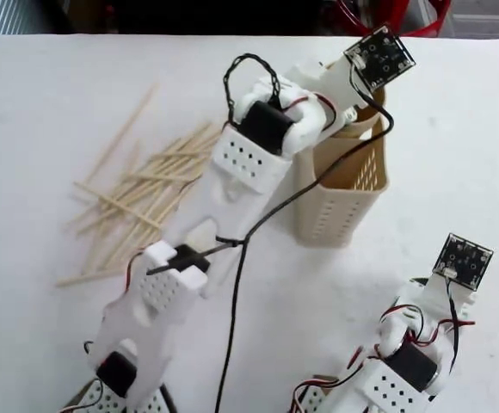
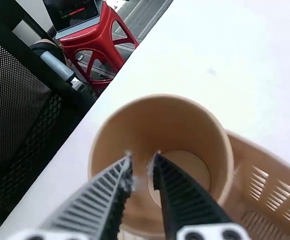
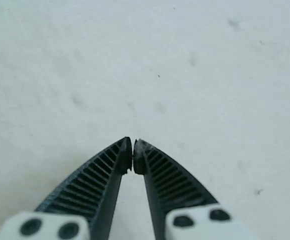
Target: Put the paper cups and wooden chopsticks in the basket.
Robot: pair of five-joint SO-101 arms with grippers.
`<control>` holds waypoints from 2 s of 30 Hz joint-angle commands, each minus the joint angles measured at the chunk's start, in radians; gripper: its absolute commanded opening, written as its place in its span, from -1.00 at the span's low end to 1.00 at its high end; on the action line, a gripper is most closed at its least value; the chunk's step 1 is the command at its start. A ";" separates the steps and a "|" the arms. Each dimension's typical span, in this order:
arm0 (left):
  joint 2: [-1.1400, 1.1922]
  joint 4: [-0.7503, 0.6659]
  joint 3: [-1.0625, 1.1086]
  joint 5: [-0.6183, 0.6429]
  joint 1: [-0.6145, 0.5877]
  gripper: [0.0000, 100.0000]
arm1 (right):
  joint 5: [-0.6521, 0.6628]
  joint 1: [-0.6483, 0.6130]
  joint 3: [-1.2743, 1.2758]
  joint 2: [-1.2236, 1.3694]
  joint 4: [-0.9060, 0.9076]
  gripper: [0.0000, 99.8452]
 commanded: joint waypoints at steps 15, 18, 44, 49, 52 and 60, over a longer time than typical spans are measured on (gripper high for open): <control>-0.173 0.468 -0.316 0.003 -0.329 -0.80 | 0.012 0.008 0.006 0.007 -0.010 -0.96; -0.182 0.465 -0.158 0.123 -0.516 -0.80 | 0.012 0.007 0.006 0.007 -0.010 -0.96; -0.409 0.097 1.224 0.279 -0.544 -0.86 | 0.012 0.007 0.006 0.007 -0.010 -0.96; -0.627 -0.114 1.511 0.288 -0.533 -0.87 | 0.012 0.007 0.006 0.007 -0.010 -0.96; -0.730 -0.222 1.640 0.288 -0.533 -0.87 | 0.012 0.007 0.006 0.007 -0.010 -0.96; -0.788 -0.350 1.765 0.466 -0.596 -0.85 | 0.012 0.007 0.006 0.007 -0.010 -0.96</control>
